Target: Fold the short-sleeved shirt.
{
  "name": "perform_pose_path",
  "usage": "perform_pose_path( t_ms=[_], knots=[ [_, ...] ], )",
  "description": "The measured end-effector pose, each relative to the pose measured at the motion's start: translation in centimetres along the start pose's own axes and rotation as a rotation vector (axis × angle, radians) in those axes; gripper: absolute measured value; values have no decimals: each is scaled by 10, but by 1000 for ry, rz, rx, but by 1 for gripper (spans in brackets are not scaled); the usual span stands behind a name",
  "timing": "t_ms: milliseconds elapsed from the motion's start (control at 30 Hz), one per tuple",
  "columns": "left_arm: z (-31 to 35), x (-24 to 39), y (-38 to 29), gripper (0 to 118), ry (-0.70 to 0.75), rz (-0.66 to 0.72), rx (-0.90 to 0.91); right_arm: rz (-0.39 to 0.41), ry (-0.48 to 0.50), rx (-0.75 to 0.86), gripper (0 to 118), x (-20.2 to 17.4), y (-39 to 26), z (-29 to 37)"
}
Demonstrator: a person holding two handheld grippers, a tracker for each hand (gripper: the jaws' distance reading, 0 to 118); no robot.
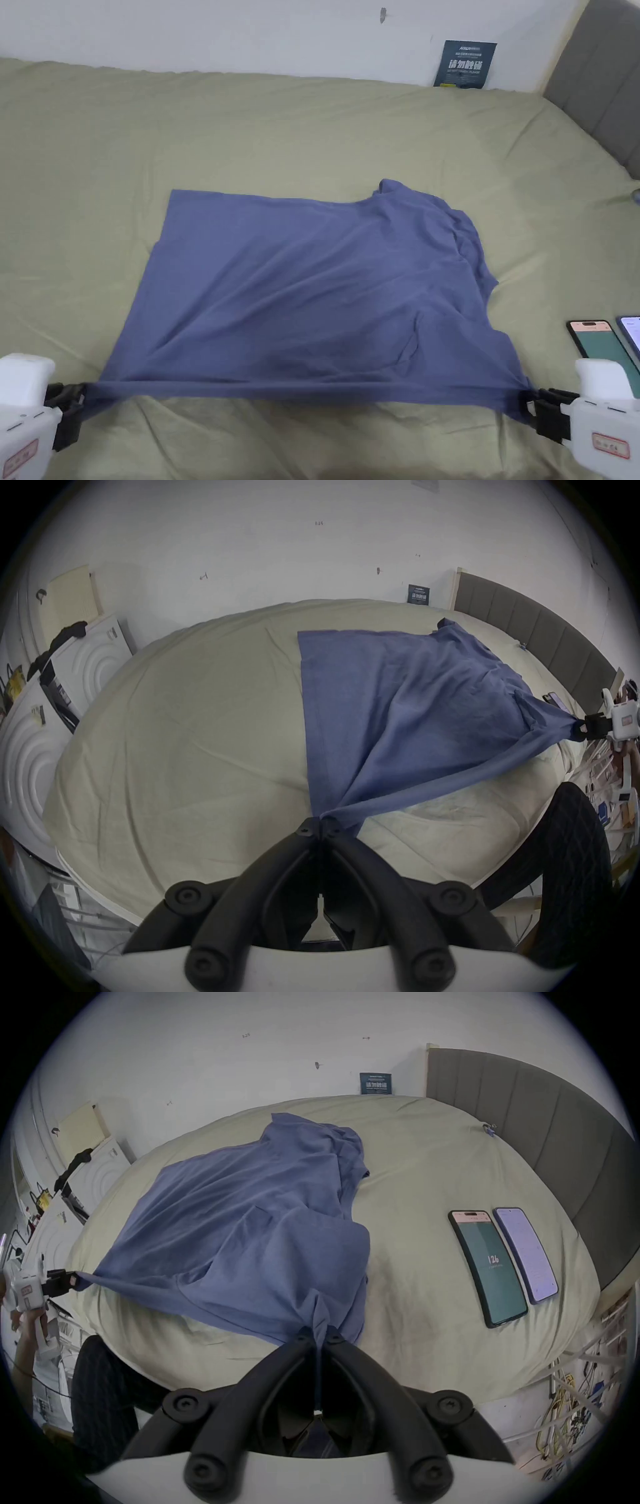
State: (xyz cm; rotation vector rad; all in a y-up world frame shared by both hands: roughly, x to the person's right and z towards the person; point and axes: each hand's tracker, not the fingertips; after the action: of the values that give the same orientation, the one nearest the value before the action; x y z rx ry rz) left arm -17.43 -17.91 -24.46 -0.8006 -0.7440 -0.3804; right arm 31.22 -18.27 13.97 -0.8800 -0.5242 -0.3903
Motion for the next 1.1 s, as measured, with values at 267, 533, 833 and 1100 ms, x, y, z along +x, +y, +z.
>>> perform_pose_path(
  t_ms=[267,533,833,1100],
  knots=[
    [9,-6,59,0,10,-58,58,96,44,46,3,-7,69,35],
    [-60,-8,151,0,34,-28,35,53,6,29,3,-4,174,-18],
    [-156,8,196,0,110,26,-133,58,-144,-181,3,-16,222,-135],
    [-101,1,170,117,37,0,80,119,-72,45,118,-21,180,-78]
  ],
)
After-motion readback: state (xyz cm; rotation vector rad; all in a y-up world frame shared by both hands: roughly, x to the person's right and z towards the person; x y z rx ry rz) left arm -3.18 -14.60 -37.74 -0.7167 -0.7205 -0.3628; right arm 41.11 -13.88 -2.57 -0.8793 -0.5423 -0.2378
